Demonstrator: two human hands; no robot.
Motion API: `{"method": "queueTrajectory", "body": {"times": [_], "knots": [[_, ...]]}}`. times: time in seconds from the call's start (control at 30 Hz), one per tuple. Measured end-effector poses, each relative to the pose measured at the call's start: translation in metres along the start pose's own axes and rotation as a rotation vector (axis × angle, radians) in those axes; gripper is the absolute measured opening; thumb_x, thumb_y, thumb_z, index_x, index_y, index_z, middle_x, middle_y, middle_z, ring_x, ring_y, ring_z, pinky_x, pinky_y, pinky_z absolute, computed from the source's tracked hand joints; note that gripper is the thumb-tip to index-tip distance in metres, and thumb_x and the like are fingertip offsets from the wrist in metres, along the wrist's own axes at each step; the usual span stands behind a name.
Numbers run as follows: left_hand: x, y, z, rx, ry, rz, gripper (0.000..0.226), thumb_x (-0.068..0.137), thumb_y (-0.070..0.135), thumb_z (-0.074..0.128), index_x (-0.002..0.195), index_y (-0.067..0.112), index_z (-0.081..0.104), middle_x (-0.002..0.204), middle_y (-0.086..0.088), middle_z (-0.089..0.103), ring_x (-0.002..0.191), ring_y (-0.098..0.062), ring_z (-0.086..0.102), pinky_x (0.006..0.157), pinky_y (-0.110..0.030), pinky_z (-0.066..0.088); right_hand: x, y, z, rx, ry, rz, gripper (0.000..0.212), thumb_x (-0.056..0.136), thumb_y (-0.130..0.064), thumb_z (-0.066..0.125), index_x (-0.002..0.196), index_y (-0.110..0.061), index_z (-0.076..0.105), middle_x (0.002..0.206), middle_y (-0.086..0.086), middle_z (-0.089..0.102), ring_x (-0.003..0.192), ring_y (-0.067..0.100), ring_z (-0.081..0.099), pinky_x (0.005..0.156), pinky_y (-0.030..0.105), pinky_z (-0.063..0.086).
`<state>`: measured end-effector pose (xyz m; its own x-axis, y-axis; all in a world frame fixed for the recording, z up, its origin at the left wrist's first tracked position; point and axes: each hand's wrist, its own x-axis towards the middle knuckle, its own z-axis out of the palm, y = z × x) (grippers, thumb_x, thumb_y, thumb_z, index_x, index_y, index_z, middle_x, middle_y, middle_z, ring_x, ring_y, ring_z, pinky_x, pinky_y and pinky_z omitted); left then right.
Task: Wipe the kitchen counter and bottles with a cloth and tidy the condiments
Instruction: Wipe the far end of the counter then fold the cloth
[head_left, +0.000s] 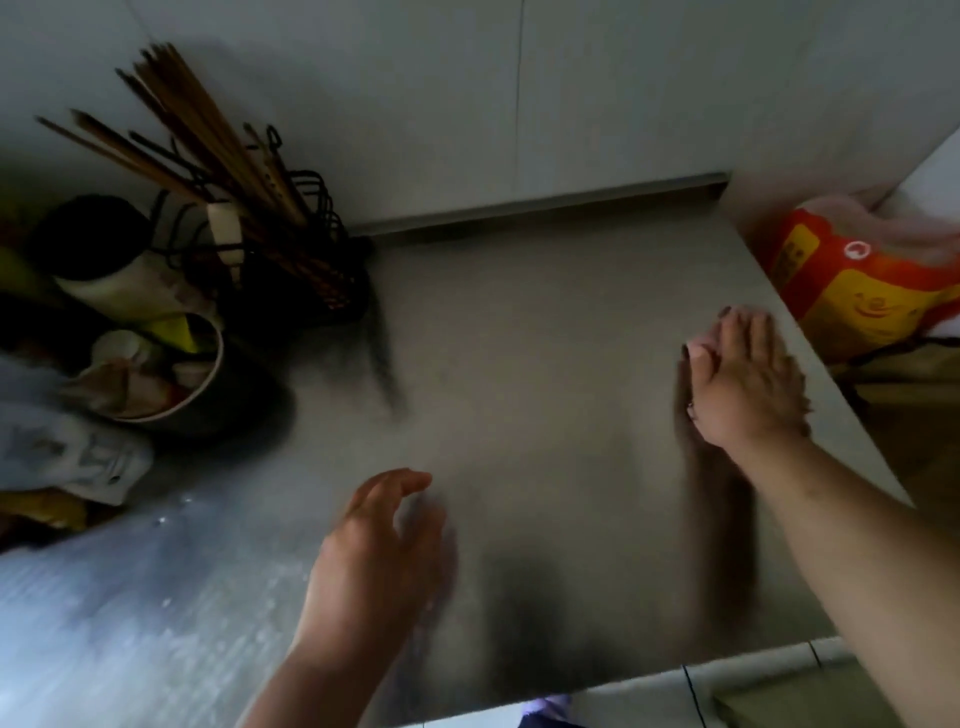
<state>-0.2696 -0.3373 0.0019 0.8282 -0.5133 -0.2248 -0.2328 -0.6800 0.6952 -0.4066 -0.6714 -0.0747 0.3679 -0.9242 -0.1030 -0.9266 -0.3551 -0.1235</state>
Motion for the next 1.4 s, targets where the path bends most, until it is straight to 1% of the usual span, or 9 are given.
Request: {"method": "queueTrajectory", "body": {"times": [0.17,0.43,0.63,0.83,0.93,1.03,1.17,1.27,1.4], "knots": [[0.006,-0.027,-0.024,0.034,0.074,-0.063,0.029,0.084,0.026,0.068,0.112,0.032,0.062,0.109,0.023,0.052,0.097,-0.005,0.056,0.089,-0.031,0.051,0.005,-0.118,0.011,0.016,-0.066,-0.269,0.065,0.097,-0.051,0.012,0.155,-0.024,0.002,0.164,0.005,-0.003,0.150,0.026,0.004,0.121,0.044,0.009],[-0.015,-0.101,-0.086,0.013,0.158,-0.163,0.029,0.083,0.025,0.068,0.111,0.031,0.063,0.110,0.017,0.058,0.102,-0.013,0.060,0.089,-0.034,0.051,-0.097,-0.269,0.044,0.013,-0.090,-0.630,0.059,0.102,-0.042,0.023,0.155,-0.021,0.009,0.164,0.003,0.003,0.150,0.023,0.006,0.122,0.040,0.006],[-0.044,-0.170,-0.143,0.026,0.164,-0.208,0.028,0.083,0.024,0.067,0.110,0.030,0.063,0.113,0.015,0.060,0.102,-0.013,0.060,0.089,-0.029,0.048,-0.200,-0.328,0.070,0.017,-0.043,-0.690,0.063,0.098,-0.041,0.024,0.155,-0.015,0.014,0.163,0.009,0.010,0.150,0.024,0.011,0.120,0.039,0.009],[-0.073,-0.234,-0.199,0.026,0.203,-0.243,0.028,0.083,0.030,0.066,0.111,0.031,0.063,0.113,0.018,0.059,0.096,-0.005,0.057,0.079,-0.019,0.040,-0.328,-0.369,0.101,0.073,0.017,-0.800,0.062,0.093,-0.039,0.034,0.147,-0.010,0.039,0.155,0.015,0.034,0.143,0.032,0.033,0.115,0.048,0.027],[-0.085,-0.261,-0.227,-0.010,0.249,-0.265,0.026,0.083,0.033,0.066,0.110,0.032,0.063,0.111,0.018,0.059,0.092,-0.005,0.058,0.076,-0.017,0.041,-0.379,-0.402,0.115,0.110,0.060,-0.881,0.057,0.094,-0.037,0.043,0.144,-0.009,0.044,0.152,0.017,0.038,0.142,0.032,0.035,0.113,0.048,0.030],[-0.098,-0.290,-0.260,-0.028,0.308,-0.285,0.022,0.085,0.032,0.065,0.107,0.034,0.062,0.103,0.021,0.056,0.080,0.007,0.053,0.068,-0.007,0.038,-0.419,-0.447,0.124,0.111,0.017,-0.895,0.059,0.093,-0.039,0.037,0.144,-0.010,0.043,0.154,0.018,0.035,0.144,0.033,0.031,0.114,0.048,0.027],[-0.113,-0.319,-0.288,-0.054,0.378,-0.365,0.022,0.085,0.032,0.066,0.106,0.038,0.061,0.094,0.029,0.051,0.080,0.002,0.055,0.076,-0.020,0.044,-0.453,-0.487,0.130,0.100,0.001,-0.833,0.060,0.090,-0.038,0.039,0.141,-0.007,0.046,0.151,0.021,0.037,0.141,0.035,0.035,0.112,0.049,0.034],[-0.122,-0.341,-0.301,-0.069,0.407,-0.393,0.025,0.084,0.028,0.067,0.107,0.035,0.062,0.103,0.022,0.057,0.076,0.004,0.054,0.080,-0.022,0.045,-0.480,-0.497,0.134,0.099,0.020,-0.815,0.059,0.091,-0.036,0.039,0.141,-0.005,0.044,0.152,0.023,0.034,0.142,0.036,0.033,0.112,0.049,0.032],[-0.130,-0.360,-0.307,-0.097,0.443,-0.408,0.028,0.083,0.025,0.069,0.108,0.035,0.063,0.107,0.017,0.060,0.077,0.010,0.053,0.081,-0.024,0.047,-0.504,-0.501,0.137,0.112,0.006,-1.021,0.057,0.096,-0.034,0.032,0.147,-0.009,0.038,0.156,0.018,0.030,0.145,0.031,0.029,0.114,0.046,0.024]]}}
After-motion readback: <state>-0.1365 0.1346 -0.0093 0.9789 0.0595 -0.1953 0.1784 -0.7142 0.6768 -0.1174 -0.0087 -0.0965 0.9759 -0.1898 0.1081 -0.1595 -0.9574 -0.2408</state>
